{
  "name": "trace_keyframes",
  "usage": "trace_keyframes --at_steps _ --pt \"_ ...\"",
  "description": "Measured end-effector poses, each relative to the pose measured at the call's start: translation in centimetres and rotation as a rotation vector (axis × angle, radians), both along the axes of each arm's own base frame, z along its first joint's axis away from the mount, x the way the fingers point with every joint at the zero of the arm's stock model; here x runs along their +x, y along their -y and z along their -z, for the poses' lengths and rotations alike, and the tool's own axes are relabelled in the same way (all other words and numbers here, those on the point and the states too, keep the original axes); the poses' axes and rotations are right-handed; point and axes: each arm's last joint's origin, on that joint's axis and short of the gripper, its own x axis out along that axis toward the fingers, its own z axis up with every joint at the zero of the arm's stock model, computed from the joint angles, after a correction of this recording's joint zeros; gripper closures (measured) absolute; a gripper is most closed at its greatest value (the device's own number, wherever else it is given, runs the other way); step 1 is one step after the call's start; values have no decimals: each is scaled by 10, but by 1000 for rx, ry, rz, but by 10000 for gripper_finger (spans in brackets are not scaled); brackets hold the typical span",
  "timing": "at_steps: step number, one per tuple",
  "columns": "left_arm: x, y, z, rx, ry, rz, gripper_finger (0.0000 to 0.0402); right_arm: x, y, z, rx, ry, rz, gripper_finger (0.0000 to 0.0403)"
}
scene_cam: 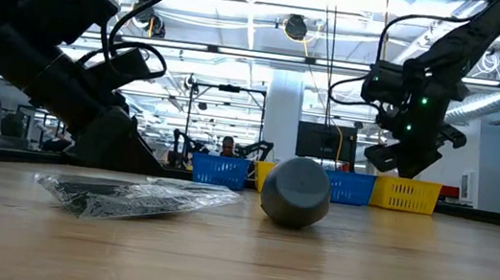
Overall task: Pick & Place Travel size toiletries
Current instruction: Put the blue shave cream into the right yellow bin, then put the gray deodorant into the left yellow bin
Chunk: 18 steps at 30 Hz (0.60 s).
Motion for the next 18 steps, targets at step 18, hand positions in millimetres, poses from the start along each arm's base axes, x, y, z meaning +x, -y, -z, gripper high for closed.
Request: trace_keyframes --at_steps 18 --pt "0 0 0 -4 1 1 119 39 -81 -55 -76 420 -453 300"
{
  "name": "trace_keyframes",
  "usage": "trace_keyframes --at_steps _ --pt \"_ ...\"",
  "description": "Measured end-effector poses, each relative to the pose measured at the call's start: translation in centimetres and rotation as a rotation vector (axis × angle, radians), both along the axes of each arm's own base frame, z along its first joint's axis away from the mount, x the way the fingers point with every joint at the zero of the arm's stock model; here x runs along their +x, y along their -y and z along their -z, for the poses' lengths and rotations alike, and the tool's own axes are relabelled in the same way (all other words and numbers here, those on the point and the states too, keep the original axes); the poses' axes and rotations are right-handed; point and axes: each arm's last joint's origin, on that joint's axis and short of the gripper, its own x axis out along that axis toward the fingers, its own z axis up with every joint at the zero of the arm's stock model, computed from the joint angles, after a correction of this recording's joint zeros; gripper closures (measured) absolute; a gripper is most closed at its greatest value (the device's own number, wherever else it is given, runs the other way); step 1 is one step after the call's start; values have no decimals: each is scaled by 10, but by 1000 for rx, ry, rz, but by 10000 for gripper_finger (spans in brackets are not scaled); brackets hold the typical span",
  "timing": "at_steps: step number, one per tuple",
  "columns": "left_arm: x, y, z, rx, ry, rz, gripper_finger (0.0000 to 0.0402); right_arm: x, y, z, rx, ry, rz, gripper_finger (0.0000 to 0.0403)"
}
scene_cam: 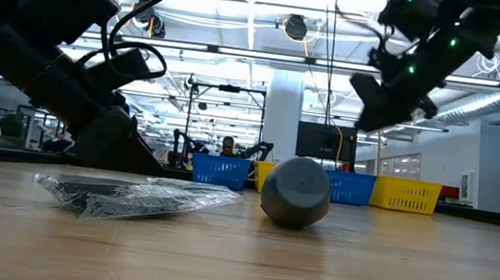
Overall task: Pick & Place Travel size toiletries
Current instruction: Put the gray deodorant into the left yellow bin
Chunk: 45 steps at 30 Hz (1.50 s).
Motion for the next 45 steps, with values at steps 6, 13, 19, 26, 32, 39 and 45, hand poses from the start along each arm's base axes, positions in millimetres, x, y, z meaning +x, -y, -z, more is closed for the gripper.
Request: trace_keyframes --at_steps 6,13,19,26,32,39,45 --pt "0 1 0 -11 -2 13 119 23 -46 19 -63 179 -280 314" --pt "1 1 -1 -15 14 15 119 29 -82 51 80 466 -791 316" --pt "2 1 -2 -18 27 21 119 44 -95 66 236 503 -811 284" --pt "3 1 -3 -11 34 27 119 81 -134 50 306 287 -906 177" --pt "3 1 -3 -11 31 28 119 107 -166 28 361 89 -905 88" --pt "2 1 -2 -11 21 28 119 136 -201 38 392 25 -945 58" --pt "2 1 -2 -20 15 39 119 141 -216 60 408 -49 -1013 63"
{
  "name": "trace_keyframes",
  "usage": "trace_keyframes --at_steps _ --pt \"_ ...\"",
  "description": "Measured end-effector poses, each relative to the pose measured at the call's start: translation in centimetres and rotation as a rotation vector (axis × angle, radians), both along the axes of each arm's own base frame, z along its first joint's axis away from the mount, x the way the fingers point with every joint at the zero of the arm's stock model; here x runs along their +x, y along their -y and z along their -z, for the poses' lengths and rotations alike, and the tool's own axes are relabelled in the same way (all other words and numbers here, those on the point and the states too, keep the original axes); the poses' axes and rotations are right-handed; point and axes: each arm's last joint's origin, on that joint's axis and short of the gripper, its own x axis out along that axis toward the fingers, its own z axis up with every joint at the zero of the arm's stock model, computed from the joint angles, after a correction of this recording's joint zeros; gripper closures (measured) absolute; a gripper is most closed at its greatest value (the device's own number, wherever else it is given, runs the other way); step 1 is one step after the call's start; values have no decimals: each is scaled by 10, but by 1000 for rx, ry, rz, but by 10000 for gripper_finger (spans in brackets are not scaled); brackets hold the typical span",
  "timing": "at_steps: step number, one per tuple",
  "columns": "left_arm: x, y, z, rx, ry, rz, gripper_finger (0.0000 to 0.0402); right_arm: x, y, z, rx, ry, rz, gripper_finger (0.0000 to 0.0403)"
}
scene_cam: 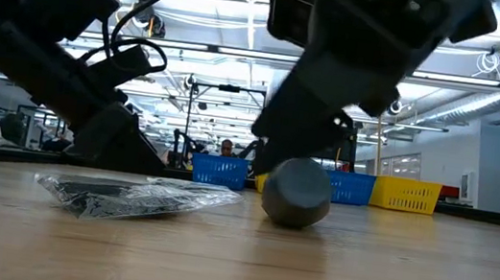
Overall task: Pick & Place Travel size toiletries
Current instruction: Put the gray deodorant into the left yellow bin
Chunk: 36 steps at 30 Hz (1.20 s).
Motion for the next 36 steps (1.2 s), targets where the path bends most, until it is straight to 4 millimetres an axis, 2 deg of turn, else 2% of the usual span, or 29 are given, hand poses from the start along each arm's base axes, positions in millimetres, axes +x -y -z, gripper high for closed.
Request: trace_keyframes --at_steps 5,11,15,18,21,30,36 --pt "-1 0 1 -11 -6 -4 119 -9 -1 0 -12 -86 -3 64" --pt "-1 0 1 -12 -4 -5 119 -31 8 -21 -113 -178 71 64" --pt "-1 0 1 -11 -8 -4 119 -43 10 -45 -139 -137 170 64" --pt "-1 0 1 -10 -10 -5 119 -51 10 -47 -184 -142 283 64" --pt "-1 0 1 -10 -10 -5 119 -55 7 -41 -201 -159 360 64" --pt "-1 0 1 -11 -13 -3 119 -47 0 5 -214 -263 473 66" --pt "-1 0 1 -12 -13 -2 119 -48 -4 14 -222 -278 476 105"
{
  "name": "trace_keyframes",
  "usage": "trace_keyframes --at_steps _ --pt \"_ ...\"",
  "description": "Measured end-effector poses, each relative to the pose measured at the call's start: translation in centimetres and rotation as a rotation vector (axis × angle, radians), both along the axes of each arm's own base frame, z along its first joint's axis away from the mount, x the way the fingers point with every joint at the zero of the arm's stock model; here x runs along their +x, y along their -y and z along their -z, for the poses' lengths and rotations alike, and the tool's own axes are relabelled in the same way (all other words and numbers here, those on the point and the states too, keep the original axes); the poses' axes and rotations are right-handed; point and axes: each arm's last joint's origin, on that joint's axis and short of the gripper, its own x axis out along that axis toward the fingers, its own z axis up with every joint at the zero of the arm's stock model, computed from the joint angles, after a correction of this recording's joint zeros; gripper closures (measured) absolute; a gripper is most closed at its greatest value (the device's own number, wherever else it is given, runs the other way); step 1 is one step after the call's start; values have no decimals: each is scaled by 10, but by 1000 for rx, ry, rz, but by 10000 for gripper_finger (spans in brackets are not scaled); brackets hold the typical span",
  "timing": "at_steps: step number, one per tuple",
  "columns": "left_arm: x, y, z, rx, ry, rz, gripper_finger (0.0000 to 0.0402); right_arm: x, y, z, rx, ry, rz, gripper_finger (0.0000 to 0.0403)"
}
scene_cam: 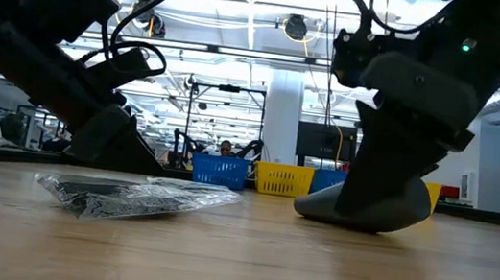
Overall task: Pick & Place Travel size toiletries
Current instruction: Put the gray deodorant into the left yellow bin
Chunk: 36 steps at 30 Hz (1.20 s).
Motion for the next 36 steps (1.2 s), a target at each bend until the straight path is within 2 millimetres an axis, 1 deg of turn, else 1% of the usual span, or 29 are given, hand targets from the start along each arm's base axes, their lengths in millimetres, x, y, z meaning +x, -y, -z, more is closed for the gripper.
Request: trace_keyframes --at_steps 6,8,12,15,18,21,23,27,31,33,36 --pt "0 0 0 0 0 0 119 -5 2 5 8 -12 35 178" --pt "0 0 0 0 0 0 119 -5 3 7 14 4 39 196" --pt "0 0 0 0 0 1 119 4 12 11 10 104 27 196" --pt "0 0 0 0 0 0 119 15 29 5 -59 166 21 195" --pt "0 0 0 0 0 1 119 29 59 -9 -118 225 35 190" --pt "0 0 0 0 -1 1 119 37 100 -21 -176 230 71 192" --pt "0 0 0 1 -6 1 119 39 131 -29 -213 235 114 192" --pt "-1 0 1 0 -14 -2 119 36 195 -46 -232 259 213 189" --pt "-1 0 1 0 -14 -2 119 25 253 -47 -217 244 284 190" --pt "-1 0 1 0 -14 -2 119 20 276 -49 -215 263 305 190" --pt "-1 0 1 0 -13 -3 119 14 302 -49 -214 306 346 190"
